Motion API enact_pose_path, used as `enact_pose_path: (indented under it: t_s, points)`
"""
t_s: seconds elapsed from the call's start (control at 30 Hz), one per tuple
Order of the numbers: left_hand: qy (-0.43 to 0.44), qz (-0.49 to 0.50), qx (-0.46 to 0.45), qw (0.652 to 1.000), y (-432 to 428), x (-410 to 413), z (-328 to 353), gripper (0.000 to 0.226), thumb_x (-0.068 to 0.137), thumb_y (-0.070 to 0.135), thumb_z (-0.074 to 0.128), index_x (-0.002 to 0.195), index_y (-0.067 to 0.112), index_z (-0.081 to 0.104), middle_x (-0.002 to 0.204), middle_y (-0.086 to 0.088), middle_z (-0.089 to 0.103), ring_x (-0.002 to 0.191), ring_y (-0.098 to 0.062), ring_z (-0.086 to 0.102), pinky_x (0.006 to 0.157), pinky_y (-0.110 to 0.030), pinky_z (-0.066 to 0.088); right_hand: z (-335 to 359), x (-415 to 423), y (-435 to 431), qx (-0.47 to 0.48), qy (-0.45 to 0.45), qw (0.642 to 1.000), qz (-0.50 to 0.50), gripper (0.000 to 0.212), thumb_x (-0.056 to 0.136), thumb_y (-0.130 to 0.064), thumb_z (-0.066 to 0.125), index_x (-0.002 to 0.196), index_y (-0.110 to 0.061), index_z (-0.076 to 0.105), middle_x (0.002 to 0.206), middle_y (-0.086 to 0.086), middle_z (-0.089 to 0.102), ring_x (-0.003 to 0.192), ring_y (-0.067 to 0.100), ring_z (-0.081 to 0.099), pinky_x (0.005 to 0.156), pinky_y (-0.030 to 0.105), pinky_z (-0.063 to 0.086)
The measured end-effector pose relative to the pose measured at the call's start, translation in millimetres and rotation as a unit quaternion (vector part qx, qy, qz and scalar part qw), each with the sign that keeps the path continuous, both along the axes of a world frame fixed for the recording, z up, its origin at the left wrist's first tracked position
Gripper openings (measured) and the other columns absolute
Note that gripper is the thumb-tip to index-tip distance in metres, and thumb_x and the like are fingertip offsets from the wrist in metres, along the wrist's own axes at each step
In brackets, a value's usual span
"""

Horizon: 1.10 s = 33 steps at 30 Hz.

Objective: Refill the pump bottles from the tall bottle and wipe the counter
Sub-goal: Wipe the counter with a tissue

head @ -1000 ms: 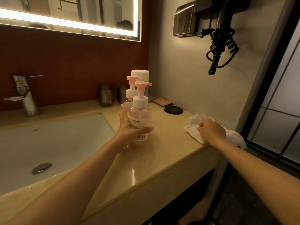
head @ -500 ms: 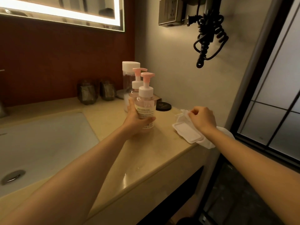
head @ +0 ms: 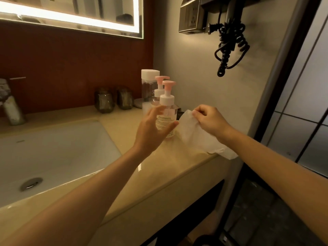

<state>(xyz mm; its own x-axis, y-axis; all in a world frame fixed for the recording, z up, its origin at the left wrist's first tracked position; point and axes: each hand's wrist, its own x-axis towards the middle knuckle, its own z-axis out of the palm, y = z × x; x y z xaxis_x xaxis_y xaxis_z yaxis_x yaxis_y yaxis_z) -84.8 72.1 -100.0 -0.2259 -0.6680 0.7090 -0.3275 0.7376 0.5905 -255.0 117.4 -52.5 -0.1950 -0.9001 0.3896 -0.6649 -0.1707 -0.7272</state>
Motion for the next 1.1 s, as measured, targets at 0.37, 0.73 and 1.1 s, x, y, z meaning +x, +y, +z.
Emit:
enact_pose_path:
  t_s: [0.37,0.73,1.1]
  points:
    - [0.103,-0.212,0.370,0.899,42,67,10,0.023,0.086,0.018,0.061,0.105,0.007,0.060,0.099,-0.005,0.064,0.094,-0.017,0.062,0.085,-0.031,0.050,23,82,40,0.153,-0.141,0.962,0.179,0.020,0.090,-0.030,0.054,0.097,-0.013,0.059,0.095,0.007,0.060,0.086,0.021,0.061,0.072,0.030,0.054]
    - [0.208,-0.190,0.411,0.867,77,144,25,0.007,0.089,0.011,0.053,0.083,0.007,0.056,0.083,-0.007,0.058,0.075,-0.017,0.060,0.065,-0.026,0.056,-11,95,58,0.255,-0.093,0.954,0.130,0.014,0.088,-0.022,0.059,0.089,-0.010,0.066,0.083,0.004,0.063,0.075,0.015,0.058,0.063,0.025,0.047]
    - [0.000,-0.061,0.368,0.928,70,176,-2,0.004,0.085,0.007,0.060,0.083,0.008,0.057,0.083,-0.009,0.060,0.072,-0.021,0.062,0.069,-0.030,0.056,-31,106,39,0.137,0.038,0.981,0.129,0.010,0.089,-0.023,0.057,0.090,-0.014,0.062,0.080,-0.003,0.057,0.073,0.011,0.053,0.063,0.019,0.042]
